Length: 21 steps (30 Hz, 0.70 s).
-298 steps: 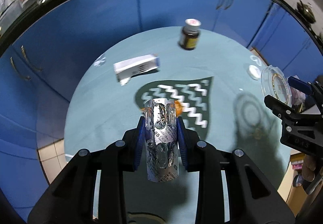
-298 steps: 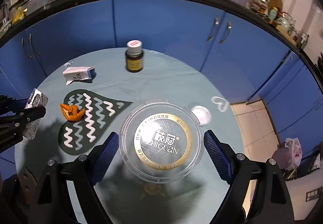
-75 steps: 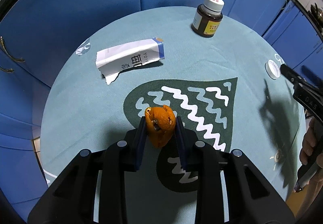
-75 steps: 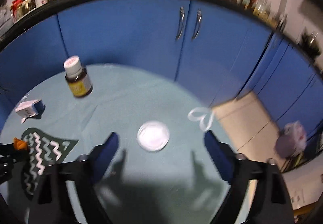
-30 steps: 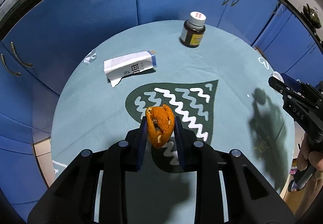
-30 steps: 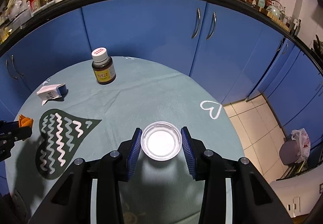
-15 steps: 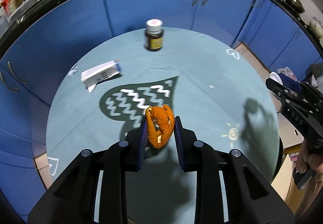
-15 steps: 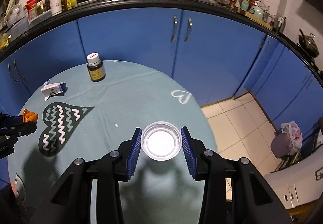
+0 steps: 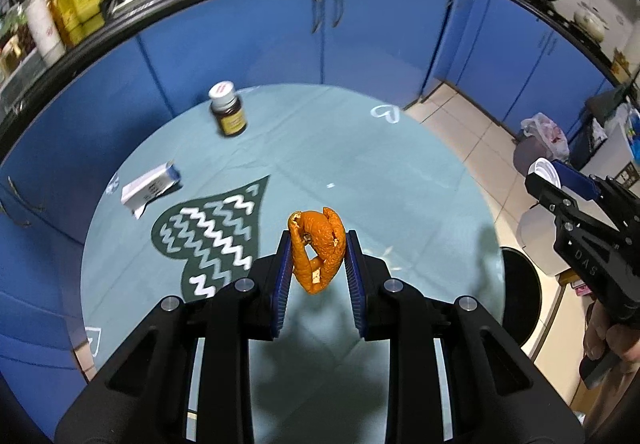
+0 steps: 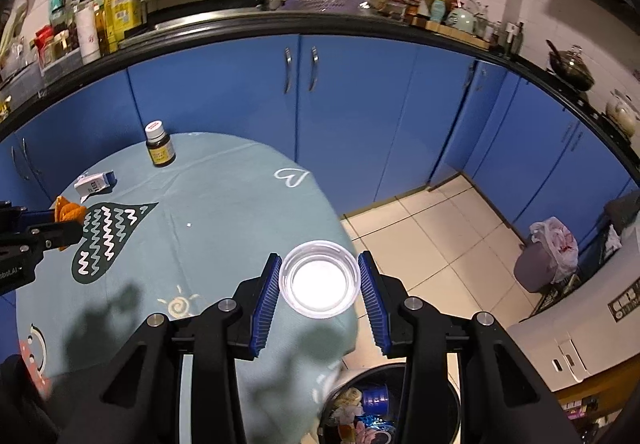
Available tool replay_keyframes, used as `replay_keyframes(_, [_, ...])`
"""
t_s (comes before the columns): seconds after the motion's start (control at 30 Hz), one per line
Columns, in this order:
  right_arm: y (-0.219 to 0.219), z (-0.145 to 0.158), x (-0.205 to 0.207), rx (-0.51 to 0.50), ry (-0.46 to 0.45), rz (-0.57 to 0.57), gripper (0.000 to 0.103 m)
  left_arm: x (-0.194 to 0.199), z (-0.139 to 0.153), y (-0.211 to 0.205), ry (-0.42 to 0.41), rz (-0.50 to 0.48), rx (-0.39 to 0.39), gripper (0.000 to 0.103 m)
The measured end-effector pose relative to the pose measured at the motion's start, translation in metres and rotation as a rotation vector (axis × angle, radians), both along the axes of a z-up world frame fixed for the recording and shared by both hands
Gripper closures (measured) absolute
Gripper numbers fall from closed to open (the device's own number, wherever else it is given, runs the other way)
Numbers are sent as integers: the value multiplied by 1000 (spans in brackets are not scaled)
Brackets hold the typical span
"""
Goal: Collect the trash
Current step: 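Carry the orange peel and white round lid toward the black bin with both grippers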
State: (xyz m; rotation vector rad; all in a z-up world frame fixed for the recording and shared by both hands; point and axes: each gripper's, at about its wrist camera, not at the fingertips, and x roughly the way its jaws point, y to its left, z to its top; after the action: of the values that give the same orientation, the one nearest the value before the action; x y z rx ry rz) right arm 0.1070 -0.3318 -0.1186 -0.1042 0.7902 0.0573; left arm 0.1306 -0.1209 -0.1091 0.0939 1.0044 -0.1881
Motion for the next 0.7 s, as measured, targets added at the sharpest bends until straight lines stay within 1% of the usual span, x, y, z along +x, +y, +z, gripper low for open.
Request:
replay_keyframes(0.4, [-54,16,-44,-6,-43,-94,64,-23,19,-72,-43,-136,27,76])
replay_keyframes(0.7, [-87,21,-72,-18,-54,-161,64,-40,19,-123,-50,-249,43,76])
